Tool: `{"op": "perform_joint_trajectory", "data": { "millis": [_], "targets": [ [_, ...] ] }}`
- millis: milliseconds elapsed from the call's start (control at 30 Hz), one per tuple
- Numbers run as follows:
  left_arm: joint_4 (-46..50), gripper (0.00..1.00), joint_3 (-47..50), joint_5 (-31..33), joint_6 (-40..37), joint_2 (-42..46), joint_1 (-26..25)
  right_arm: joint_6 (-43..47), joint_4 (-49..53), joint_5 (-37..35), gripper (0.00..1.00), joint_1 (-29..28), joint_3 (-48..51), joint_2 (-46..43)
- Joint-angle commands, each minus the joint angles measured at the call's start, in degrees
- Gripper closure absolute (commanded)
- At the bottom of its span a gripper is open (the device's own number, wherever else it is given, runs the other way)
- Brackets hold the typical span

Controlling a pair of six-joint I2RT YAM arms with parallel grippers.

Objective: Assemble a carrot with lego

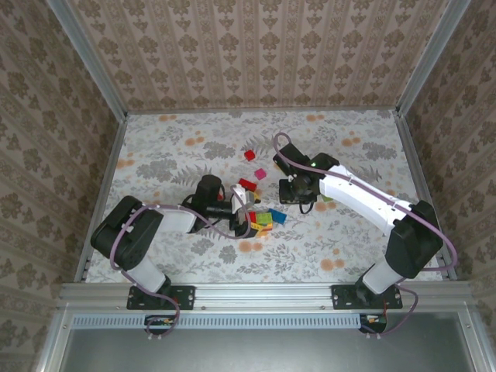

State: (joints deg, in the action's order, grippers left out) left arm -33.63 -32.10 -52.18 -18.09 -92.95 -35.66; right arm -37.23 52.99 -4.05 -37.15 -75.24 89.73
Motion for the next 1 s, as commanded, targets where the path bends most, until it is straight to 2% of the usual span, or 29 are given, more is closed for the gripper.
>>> {"op": "perform_joint_trajectory", "data": {
  "millis": [0, 233, 467, 733, 967],
  "targets": [
    [2.34, 0.0, -1.06, -2.42, -1.42, 0.98, -0.7, 0.76, 1.81, -0.18, 0.68, -0.29, 0.27, -0.03],
    [2.08, 0.01, -0.58, -3.38, -1.51, 1.89, -1.67, 0.93, 3.6, -0.5, 0.68, -0.86, -1.06, -0.7],
    [0.05, 0.08, 0.19, -4.42, -0.28, 2.88, -1.69, 0.45, 2.75, -0.42, 0.69, -1.25, 0.18, -0.8],
    [0.57, 0.4, 0.08, -5.54, -0.19, 2.78, -1.54, 0.4, 3.13, -0.61, 0.69, -2.14, -0.55, -0.48],
    [1.89, 0.48, -0.5, -5.65, -0.92, 2.17, -1.61, 0.42, 3.1, -0.48, 0.69, -2.48, -0.77, -0.48]
  ]
}}
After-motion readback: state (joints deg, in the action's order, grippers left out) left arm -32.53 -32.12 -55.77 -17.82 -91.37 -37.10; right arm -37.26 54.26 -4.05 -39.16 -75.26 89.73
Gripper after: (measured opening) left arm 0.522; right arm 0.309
